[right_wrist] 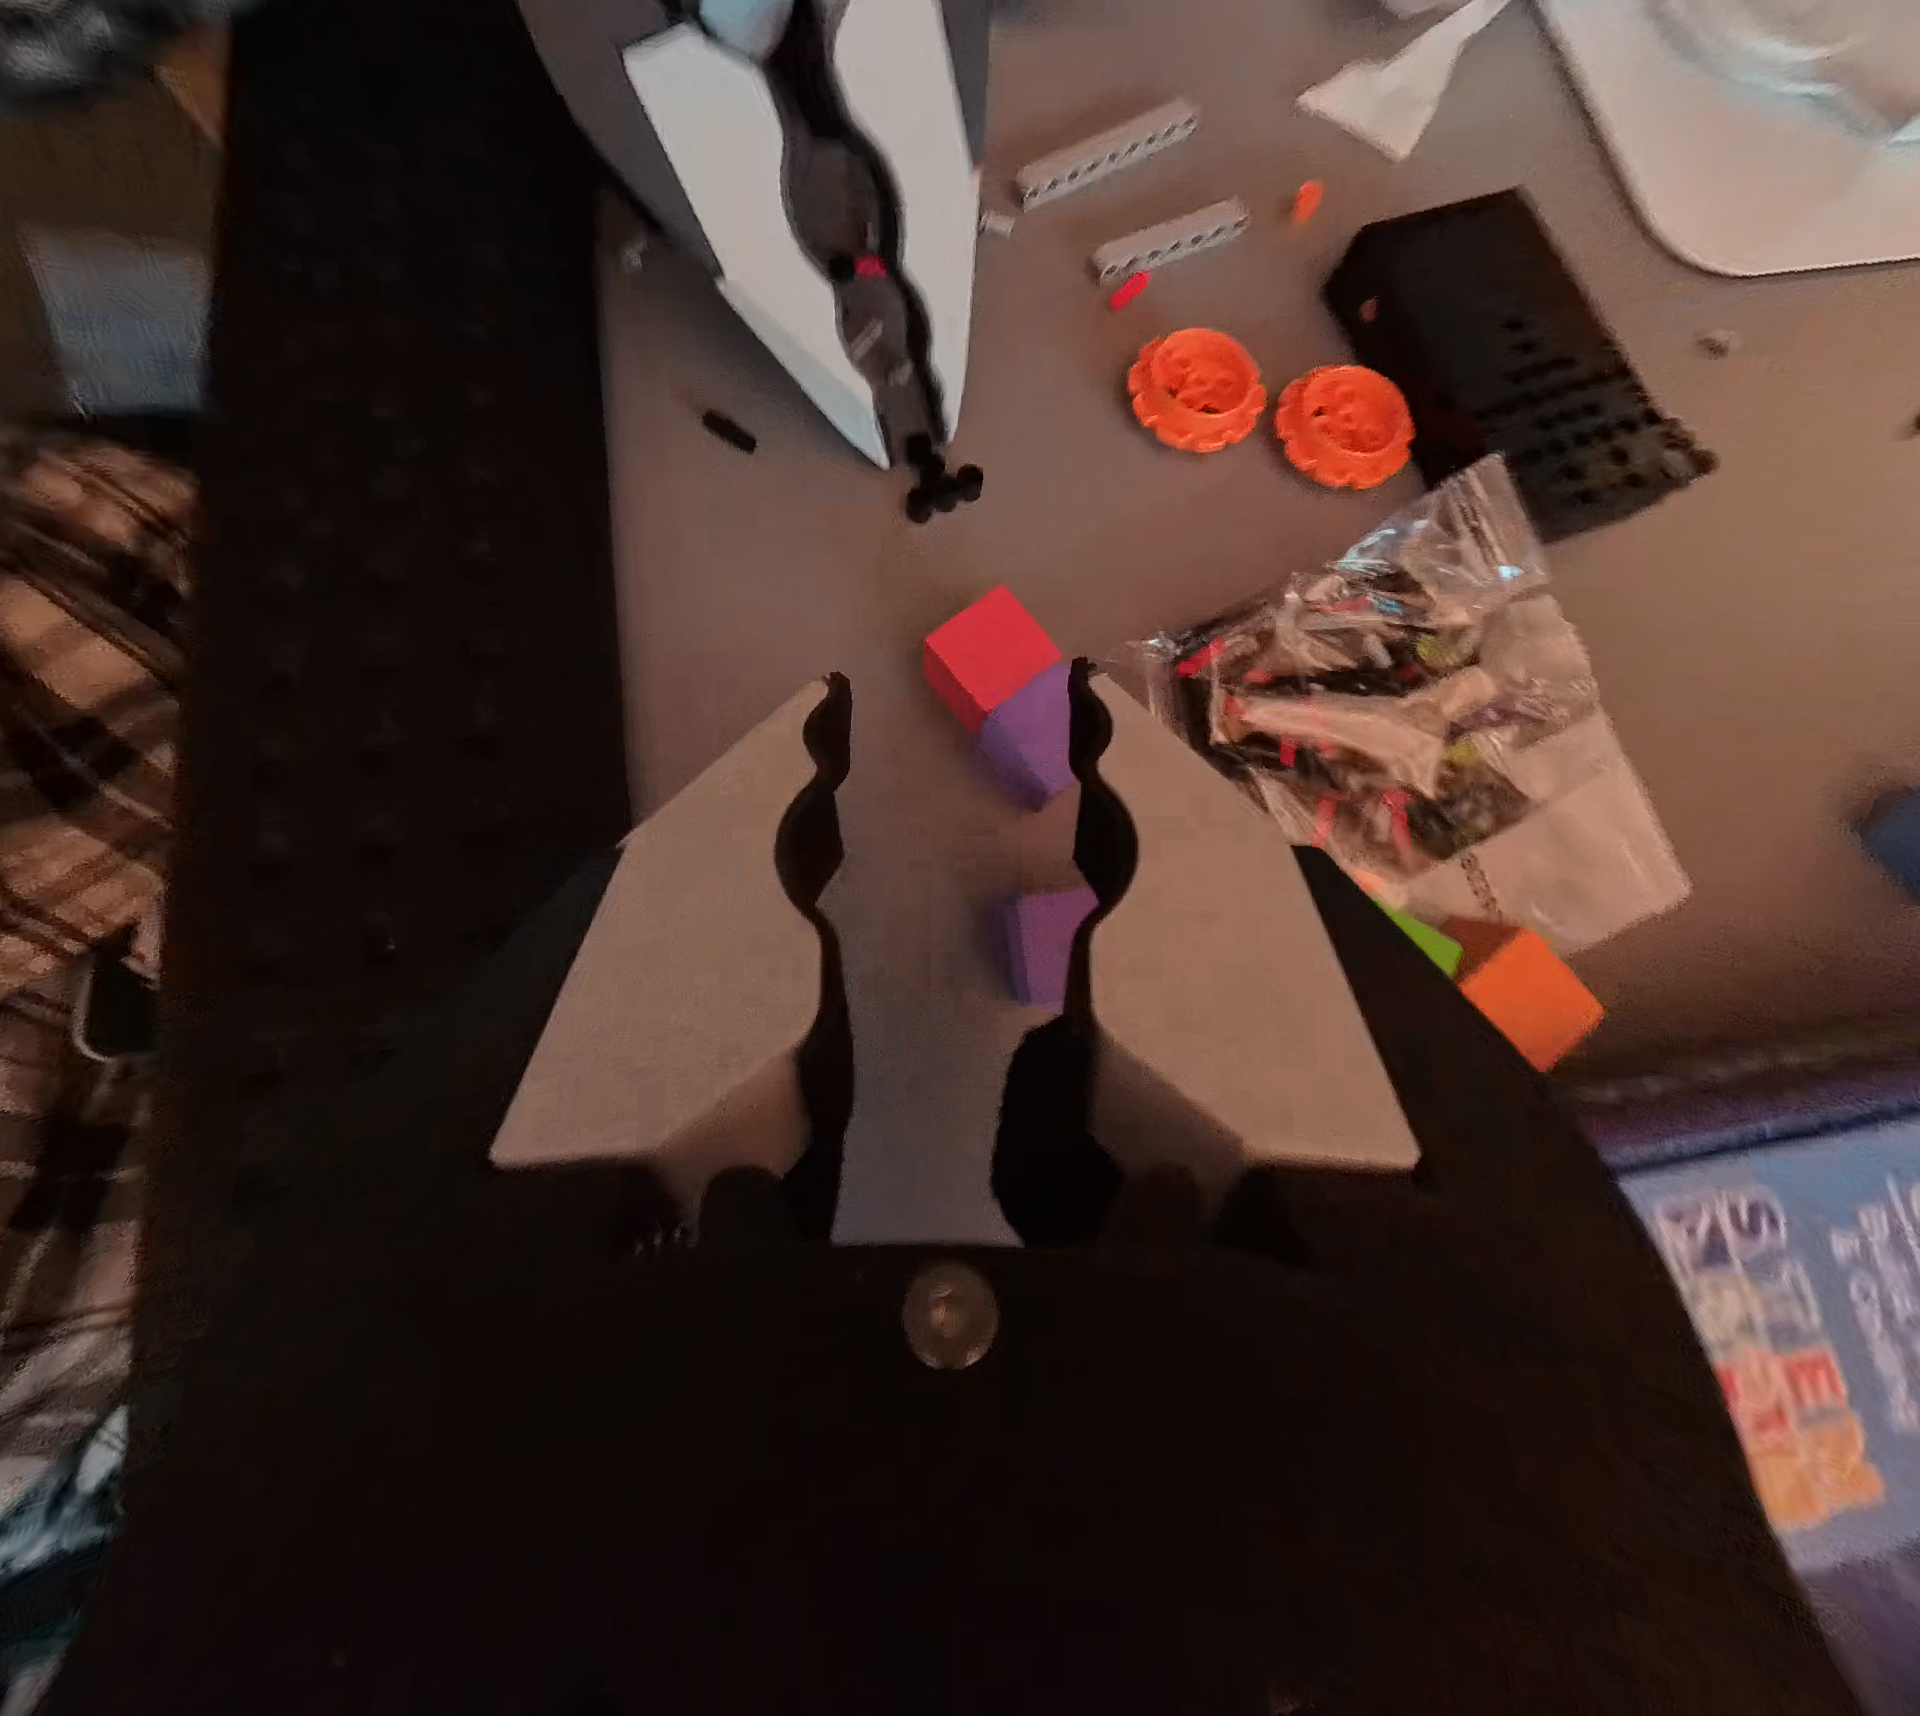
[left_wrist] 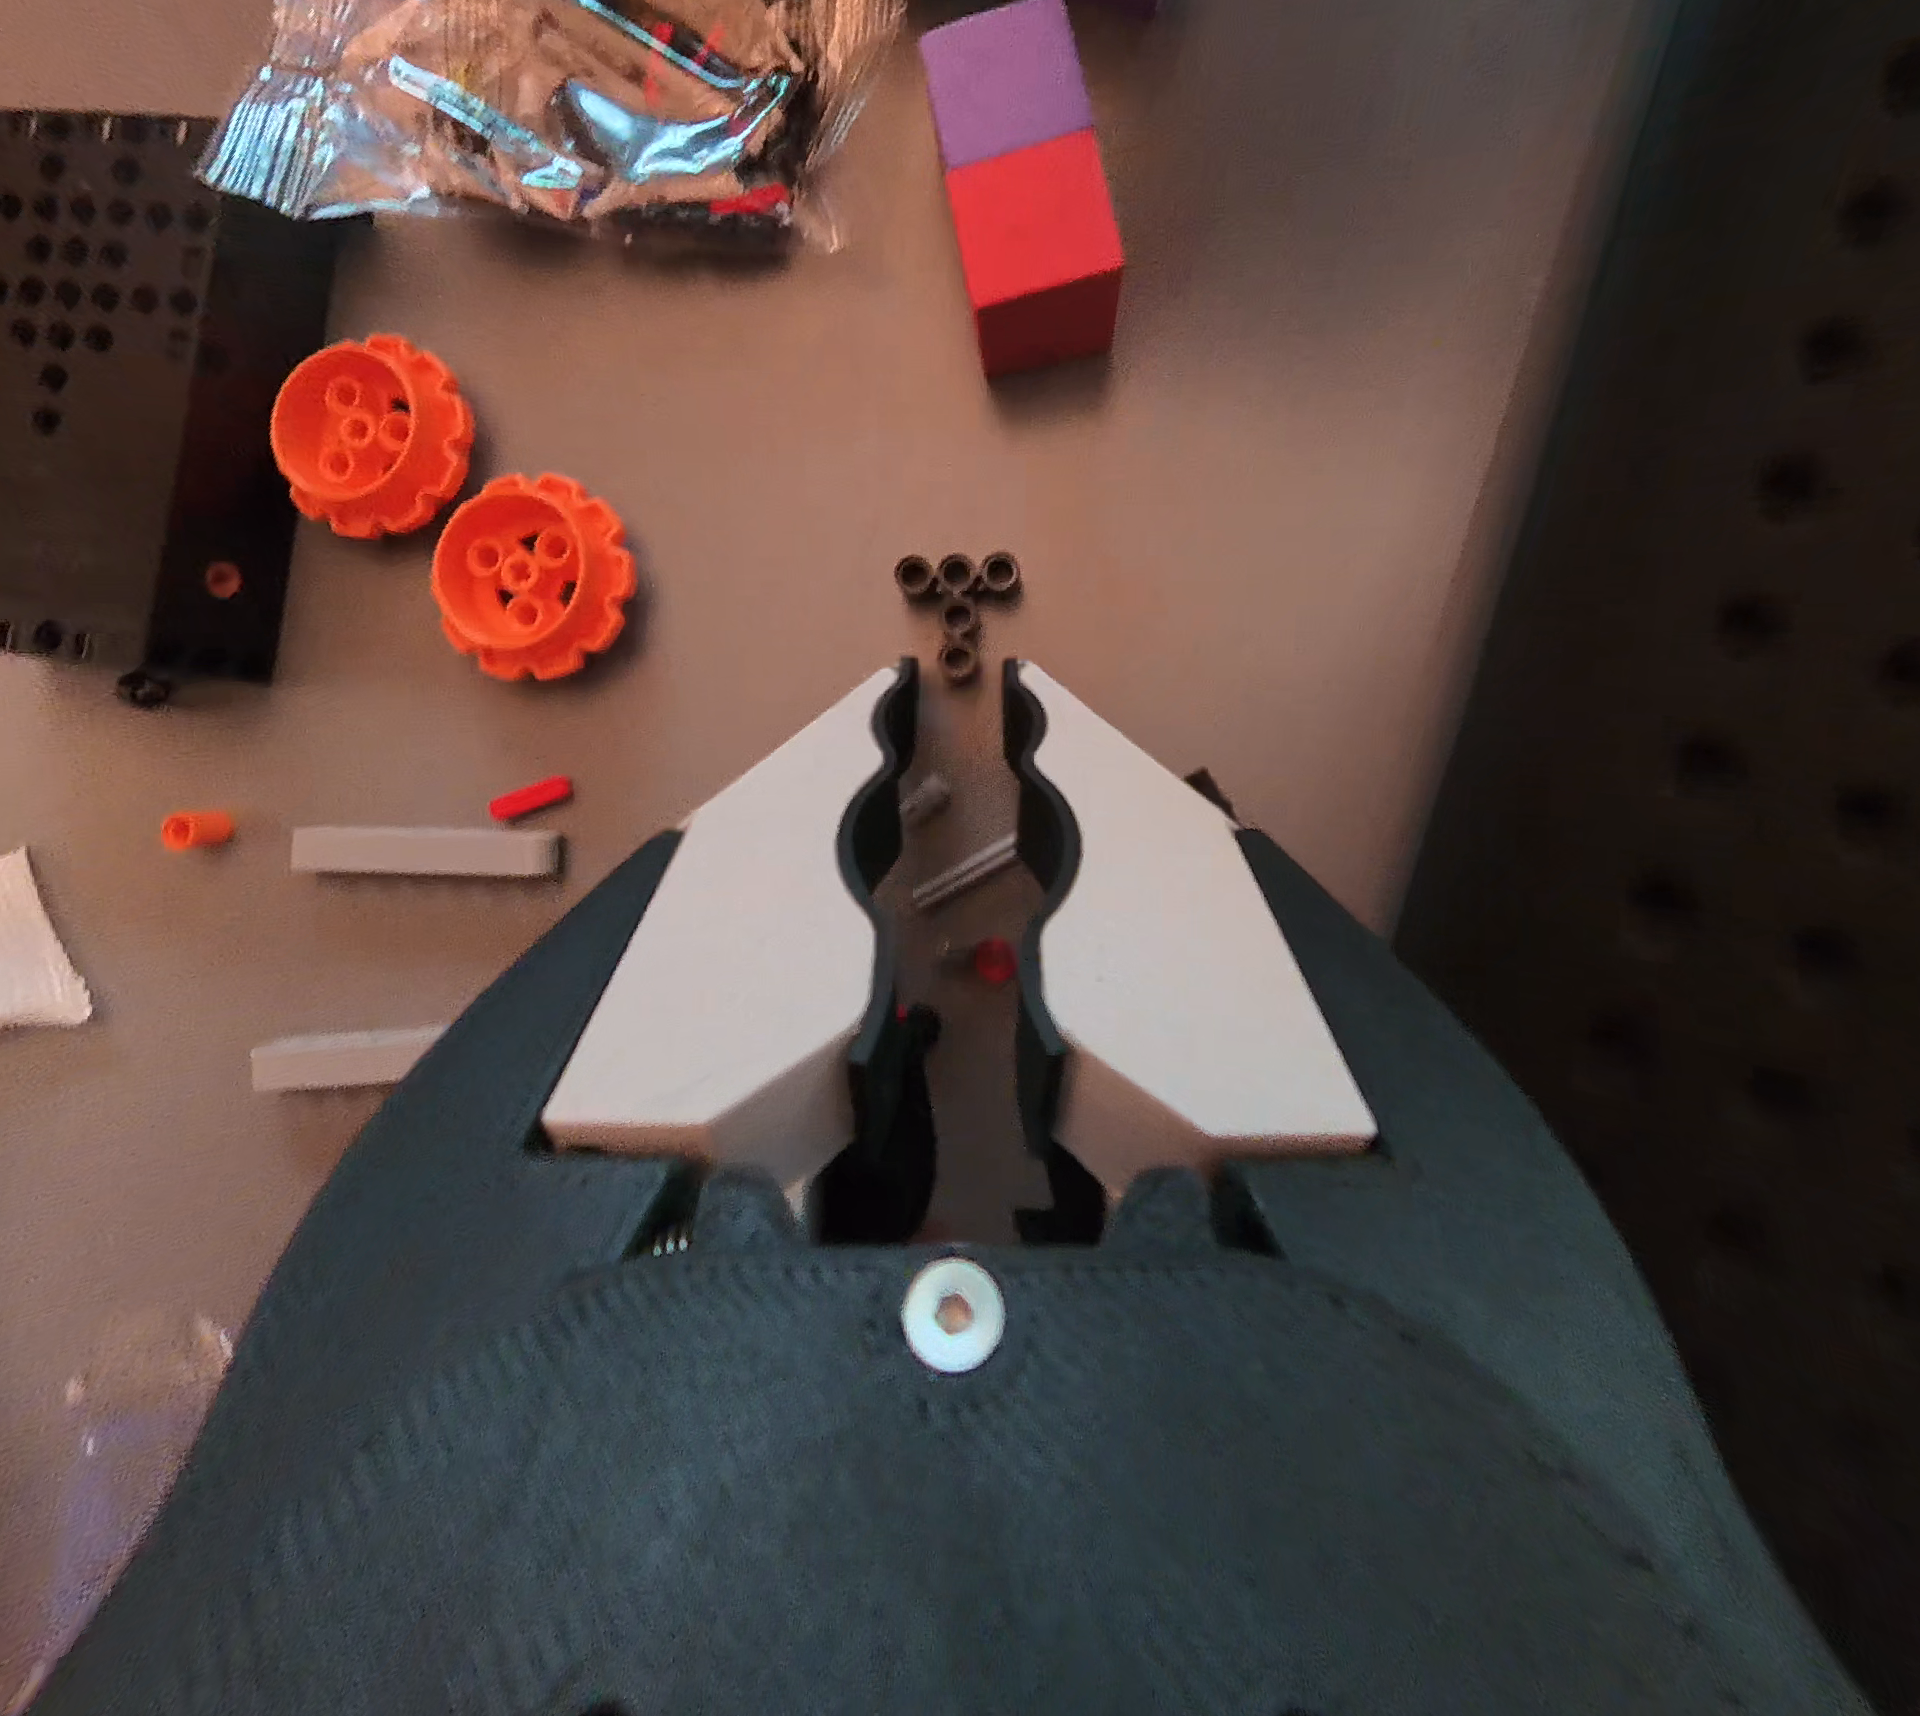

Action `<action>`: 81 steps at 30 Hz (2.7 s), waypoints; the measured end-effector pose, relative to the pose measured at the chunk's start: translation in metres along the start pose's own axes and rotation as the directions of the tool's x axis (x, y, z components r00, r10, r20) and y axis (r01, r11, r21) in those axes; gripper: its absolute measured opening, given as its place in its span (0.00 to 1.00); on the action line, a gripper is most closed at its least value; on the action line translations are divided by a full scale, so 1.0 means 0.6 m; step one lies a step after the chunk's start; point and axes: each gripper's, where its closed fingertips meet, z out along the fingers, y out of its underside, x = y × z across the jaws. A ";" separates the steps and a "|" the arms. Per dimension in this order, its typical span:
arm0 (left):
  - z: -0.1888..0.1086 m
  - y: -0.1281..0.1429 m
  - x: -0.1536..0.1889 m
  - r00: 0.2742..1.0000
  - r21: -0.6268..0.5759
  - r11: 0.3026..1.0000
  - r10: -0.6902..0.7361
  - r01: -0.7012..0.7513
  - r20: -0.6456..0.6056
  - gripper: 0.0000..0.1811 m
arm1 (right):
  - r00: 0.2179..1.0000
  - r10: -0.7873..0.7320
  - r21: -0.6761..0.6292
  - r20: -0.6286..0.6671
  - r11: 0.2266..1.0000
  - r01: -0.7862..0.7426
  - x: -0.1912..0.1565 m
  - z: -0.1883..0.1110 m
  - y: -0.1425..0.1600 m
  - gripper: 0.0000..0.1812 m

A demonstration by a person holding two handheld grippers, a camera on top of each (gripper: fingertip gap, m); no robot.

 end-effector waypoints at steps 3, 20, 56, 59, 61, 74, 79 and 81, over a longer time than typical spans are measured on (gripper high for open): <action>-0.016 0.009 -0.010 1.000 0.031 0.999 -0.014 0.013 0.025 0.12 | 0.995 -0.093 -0.122 0.037 0.988 0.097 -0.006 0.041 0.002 0.24; -0.062 -0.023 -0.025 0.997 0.233 0.972 -0.026 0.008 0.075 0.14 | 0.984 -0.013 -0.122 0.180 0.992 0.036 0.000 0.097 -0.061 0.16; -0.036 -0.047 -0.004 0.999 0.238 0.971 0.017 -0.028 0.045 0.08 | 0.987 -0.016 -0.018 0.162 1.000 0.019 -0.009 0.129 -0.073 0.05; -0.034 -0.048 -0.002 0.998 0.238 0.971 0.027 -0.037 0.048 0.08 | 0.988 -0.019 -0.053 0.155 0.998 0.028 -0.008 0.126 -0.065 0.05; -0.033 -0.048 -0.001 0.999 0.236 0.971 0.029 -0.038 0.043 0.08 | 0.986 -0.009 -0.077 0.166 0.997 0.022 -0.011 0.127 -0.055 0.05; -0.028 -0.042 -0.016 1.000 0.177 0.984 -0.021 0.018 0.014 0.25 | 0.980 0.012 -0.146 0.199 0.989 0.017 -0.029 0.109 -0.024 0.05; -0.006 -0.032 -0.025 0.999 0.109 0.993 -0.035 0.033 0.016 0.20 | 0.983 0.029 -0.105 0.181 0.994 -0.010 -0.031 0.095 -0.026 0.05; -0.005 -0.037 -0.030 0.999 0.127 0.991 -0.042 0.038 0.033 0.13 | 0.984 0.036 -0.093 0.176 0.995 -0.020 -0.031 0.090 -0.024 0.04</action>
